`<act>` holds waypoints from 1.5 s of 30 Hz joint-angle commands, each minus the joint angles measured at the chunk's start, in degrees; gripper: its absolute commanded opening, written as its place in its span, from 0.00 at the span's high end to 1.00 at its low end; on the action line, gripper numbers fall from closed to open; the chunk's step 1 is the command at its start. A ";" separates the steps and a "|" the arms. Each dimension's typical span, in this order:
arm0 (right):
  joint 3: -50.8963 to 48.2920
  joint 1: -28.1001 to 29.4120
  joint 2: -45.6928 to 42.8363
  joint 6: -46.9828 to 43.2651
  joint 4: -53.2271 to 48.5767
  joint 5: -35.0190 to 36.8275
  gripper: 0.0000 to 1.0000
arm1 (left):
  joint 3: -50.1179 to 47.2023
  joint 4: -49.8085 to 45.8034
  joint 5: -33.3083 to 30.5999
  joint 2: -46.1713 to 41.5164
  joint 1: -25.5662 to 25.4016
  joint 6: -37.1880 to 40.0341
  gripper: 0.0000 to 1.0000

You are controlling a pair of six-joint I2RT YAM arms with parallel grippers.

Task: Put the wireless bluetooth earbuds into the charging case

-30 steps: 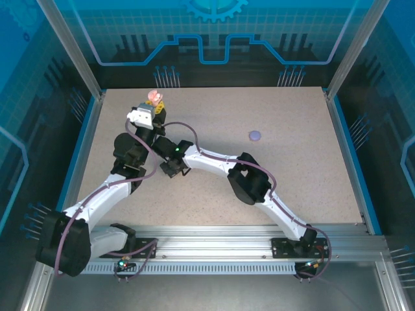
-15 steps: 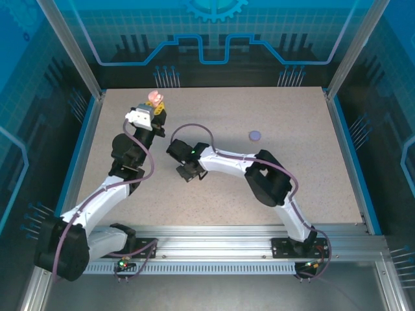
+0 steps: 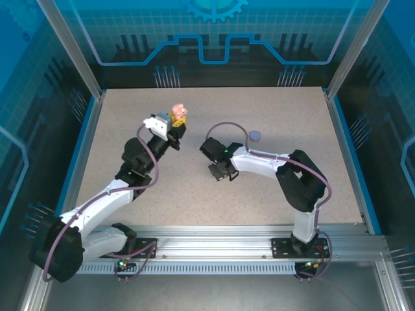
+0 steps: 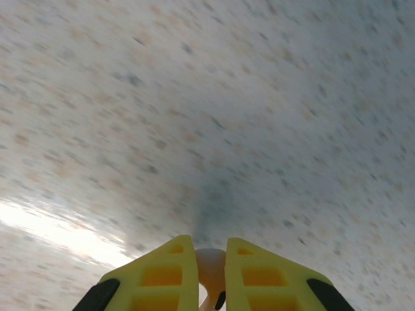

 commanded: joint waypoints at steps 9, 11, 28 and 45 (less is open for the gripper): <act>-7.12 -1.86 -3.12 0.09 3.41 0.13 0.88 | -3.76 3.78 -4.96 3.88 -9.06 -0.96 1.00; -7.50 -1.90 -2.66 0.08 3.52 0.13 0.88 | -4.10 4.83 -5.52 4.67 -9.55 -0.94 1.00; -7.07 -2.70 -1.08 3.43 1.40 -1.82 0.80 | -5.03 6.66 -7.06 4.94 -9.62 -0.63 1.00; -3.45 -2.60 1.23 9.78 -4.25 -2.34 0.68 | -4.94 7.12 -7.18 4.70 -9.69 -0.71 1.00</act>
